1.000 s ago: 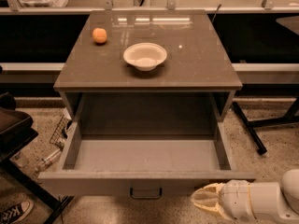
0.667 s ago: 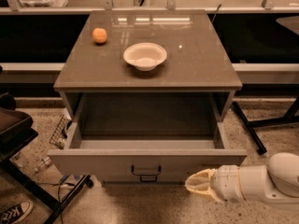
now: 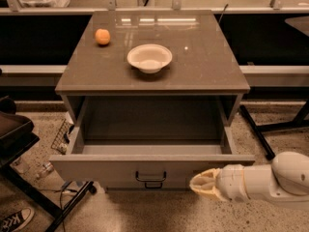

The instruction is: Close top drawer

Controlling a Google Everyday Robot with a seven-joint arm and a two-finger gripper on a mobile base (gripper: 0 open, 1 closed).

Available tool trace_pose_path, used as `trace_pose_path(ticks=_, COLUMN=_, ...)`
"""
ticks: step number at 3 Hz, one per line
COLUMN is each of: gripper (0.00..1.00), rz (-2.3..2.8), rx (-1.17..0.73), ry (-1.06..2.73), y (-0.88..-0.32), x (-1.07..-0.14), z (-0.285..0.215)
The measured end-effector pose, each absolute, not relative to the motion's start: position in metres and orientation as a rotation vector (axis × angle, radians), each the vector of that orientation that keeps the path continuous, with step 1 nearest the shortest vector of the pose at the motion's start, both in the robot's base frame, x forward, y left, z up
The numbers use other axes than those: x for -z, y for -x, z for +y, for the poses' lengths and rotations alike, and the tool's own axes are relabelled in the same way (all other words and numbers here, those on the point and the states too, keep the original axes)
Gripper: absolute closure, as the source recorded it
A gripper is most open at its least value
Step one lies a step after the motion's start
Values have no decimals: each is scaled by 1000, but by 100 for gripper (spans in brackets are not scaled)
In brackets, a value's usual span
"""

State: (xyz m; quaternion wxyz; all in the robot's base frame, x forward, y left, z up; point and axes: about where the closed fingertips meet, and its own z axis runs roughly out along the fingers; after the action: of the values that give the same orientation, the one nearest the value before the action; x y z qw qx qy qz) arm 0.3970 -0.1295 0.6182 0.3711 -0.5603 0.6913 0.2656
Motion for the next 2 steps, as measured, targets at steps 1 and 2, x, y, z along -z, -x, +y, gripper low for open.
trace_pose_path(ticks=1, gripper=100, rz=1750, rx=-665, ry=1447, y=-433, x=-617, z=-127)
trace_pose_path(ticks=2, gripper=100, rz=1750, rx=-666, ry=1447, y=-432, x=-617, z=-126)
